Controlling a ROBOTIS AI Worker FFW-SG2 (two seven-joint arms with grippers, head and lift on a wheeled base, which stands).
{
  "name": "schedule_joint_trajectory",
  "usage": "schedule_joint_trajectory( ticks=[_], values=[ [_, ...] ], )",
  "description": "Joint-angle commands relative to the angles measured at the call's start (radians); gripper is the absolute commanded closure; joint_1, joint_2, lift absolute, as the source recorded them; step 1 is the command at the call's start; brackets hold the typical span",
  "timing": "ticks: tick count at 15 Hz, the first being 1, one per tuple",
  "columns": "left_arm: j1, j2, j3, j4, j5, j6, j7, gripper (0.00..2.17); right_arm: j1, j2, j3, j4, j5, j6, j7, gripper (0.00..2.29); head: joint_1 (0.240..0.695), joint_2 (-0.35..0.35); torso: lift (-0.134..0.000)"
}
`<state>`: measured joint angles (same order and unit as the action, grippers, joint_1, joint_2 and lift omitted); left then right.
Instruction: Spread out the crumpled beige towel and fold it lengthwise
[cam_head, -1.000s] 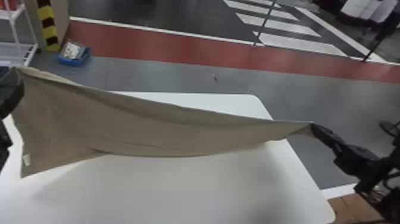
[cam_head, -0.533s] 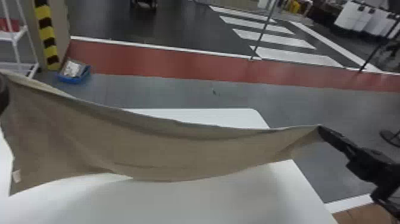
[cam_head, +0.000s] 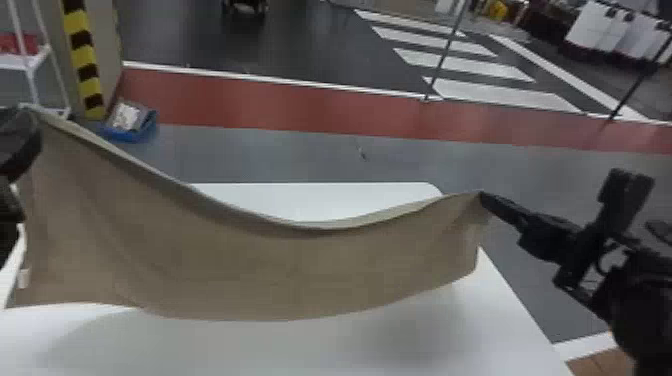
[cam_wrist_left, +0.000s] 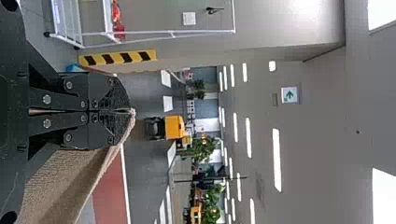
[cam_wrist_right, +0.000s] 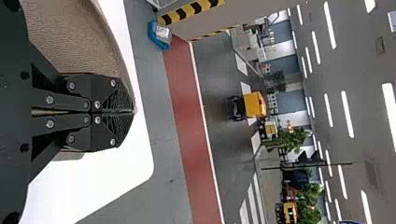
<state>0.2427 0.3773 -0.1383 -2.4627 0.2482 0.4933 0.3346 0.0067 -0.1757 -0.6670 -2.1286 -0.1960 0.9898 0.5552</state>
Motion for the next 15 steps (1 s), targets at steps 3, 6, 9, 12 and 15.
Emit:
schedule_joint_trajectory(
  ticks=[3,6,9,12,15],
  values=[
    [-0.266,0.006,0.006,0.298,0.106,-0.037,-0.026,1.38,-0.266,-0.01,0.142,0.246,0.118,-0.003,-0.041,1.6,0.566,-0.258,-0.124],
    [-0.436,0.005,-0.023,0.481,0.131,-0.117,-0.055,1.38,-0.425,-0.01,0.211,0.377,0.179,-0.042,-0.072,1.6,0.525,-0.213,-0.124],
    [-0.485,0.012,-0.006,0.492,0.171,-0.141,-0.068,1.38,-0.519,-0.022,0.219,0.417,0.185,-0.052,-0.083,1.6,0.439,-0.175,-0.124],
    [-0.315,0.063,0.062,0.323,0.206,-0.138,-0.074,1.38,-0.398,-0.054,0.207,0.328,0.135,-0.036,-0.052,1.6,0.382,-0.166,-0.124],
    [-0.082,0.075,0.095,0.251,0.146,-0.132,-0.091,1.38,-0.178,-0.071,0.116,0.3,0.058,-0.113,0.028,1.6,0.436,-0.171,-0.124]
  ],
)
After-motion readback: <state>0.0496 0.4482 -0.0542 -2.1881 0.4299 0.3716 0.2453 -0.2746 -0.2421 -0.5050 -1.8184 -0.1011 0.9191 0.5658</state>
